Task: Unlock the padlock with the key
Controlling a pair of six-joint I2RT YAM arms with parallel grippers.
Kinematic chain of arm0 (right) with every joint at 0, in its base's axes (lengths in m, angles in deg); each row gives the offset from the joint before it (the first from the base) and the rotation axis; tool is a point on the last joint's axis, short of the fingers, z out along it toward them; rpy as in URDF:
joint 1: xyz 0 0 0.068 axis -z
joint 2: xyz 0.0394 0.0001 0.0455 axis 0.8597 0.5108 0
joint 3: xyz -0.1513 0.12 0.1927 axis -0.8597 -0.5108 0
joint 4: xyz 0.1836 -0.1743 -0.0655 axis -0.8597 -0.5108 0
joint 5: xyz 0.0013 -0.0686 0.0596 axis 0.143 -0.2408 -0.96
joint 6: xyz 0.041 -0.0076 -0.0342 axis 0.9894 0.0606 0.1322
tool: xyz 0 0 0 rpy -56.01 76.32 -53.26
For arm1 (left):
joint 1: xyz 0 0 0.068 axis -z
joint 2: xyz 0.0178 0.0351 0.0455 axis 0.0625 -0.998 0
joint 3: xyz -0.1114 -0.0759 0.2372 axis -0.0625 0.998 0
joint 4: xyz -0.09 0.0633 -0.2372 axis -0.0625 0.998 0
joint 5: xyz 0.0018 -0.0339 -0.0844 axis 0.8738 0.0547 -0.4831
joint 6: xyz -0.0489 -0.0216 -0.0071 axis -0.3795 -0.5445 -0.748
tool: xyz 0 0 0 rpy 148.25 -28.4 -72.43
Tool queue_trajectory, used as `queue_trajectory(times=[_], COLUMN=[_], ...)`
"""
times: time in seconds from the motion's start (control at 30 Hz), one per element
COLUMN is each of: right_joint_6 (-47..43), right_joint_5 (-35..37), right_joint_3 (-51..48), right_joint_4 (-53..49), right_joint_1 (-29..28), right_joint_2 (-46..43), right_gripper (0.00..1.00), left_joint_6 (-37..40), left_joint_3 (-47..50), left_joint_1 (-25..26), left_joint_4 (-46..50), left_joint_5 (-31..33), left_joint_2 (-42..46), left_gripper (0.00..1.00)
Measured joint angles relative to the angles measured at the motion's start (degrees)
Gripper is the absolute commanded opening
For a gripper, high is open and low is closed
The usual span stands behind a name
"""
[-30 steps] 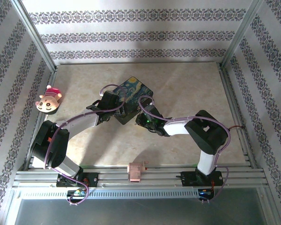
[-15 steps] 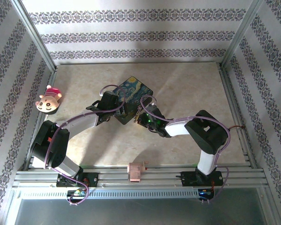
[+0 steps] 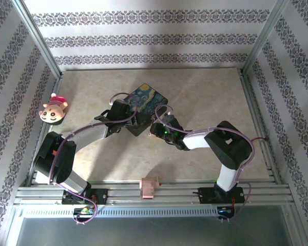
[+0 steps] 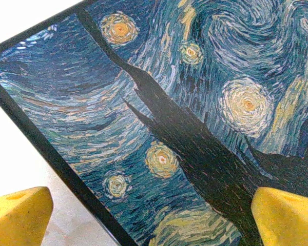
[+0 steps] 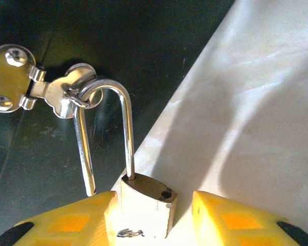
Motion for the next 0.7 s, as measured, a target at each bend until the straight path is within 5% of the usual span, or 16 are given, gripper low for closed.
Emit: queue_trajectory(times=[0.7], right_joint_6=[-5.6], right_joint_5=[8.5], right_joint_3=[14.5], right_joint_4=[-21.7], right_joint_1=[-5.0], right_joint_2=[4.6], right_gripper=[0.55], left_joint_6=[0.0], left_joint_3=[-0.3], left_joint_1=[0.0], left_joint_4=[0.2], left_joint_5=[-0.2], left_joint_2=[-0.1], left_gripper=[0.99])
